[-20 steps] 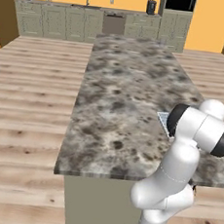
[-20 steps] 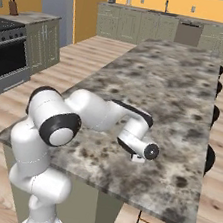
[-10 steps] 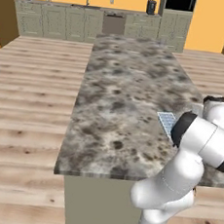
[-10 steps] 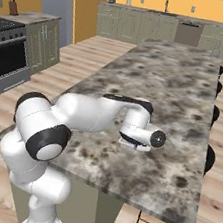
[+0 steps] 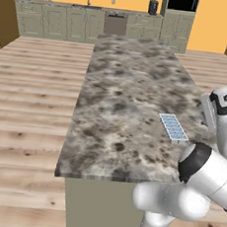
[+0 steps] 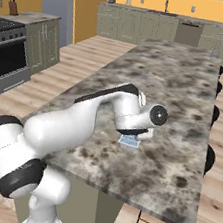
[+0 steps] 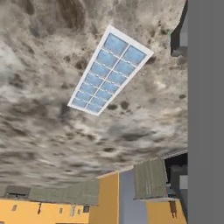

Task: Open the freezer door, pick up the ice cube tray from the freezer, and place it on the dining counter.

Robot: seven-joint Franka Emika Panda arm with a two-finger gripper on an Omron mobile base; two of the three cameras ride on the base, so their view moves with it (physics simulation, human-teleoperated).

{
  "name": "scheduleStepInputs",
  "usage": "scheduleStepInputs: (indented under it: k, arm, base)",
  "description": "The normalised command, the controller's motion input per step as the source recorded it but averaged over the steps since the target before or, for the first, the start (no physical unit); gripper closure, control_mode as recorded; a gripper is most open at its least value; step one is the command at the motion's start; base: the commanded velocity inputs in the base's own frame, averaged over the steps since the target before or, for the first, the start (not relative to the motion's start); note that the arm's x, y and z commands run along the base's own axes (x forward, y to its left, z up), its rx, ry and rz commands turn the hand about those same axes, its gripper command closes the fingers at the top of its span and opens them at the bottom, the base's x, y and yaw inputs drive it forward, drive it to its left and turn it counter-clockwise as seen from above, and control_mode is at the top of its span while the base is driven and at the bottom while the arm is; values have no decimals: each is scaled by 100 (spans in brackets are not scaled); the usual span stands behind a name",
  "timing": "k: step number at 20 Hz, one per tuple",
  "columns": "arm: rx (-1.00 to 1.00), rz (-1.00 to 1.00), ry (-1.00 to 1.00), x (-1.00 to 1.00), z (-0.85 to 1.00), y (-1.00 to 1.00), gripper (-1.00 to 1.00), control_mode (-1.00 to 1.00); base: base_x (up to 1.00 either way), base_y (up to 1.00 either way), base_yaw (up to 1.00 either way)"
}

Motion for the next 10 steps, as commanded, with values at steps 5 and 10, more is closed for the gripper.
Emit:
scheduleStepInputs:
  k: [5, 10]
  arm:
    - [-32, 23, 7, -100, 14, 93, -100, -100]
    - [-25, 22, 9, -70, 30, 100, -100, -100]
  base:
    - [0, 0, 0]
    - [0, 0, 0]
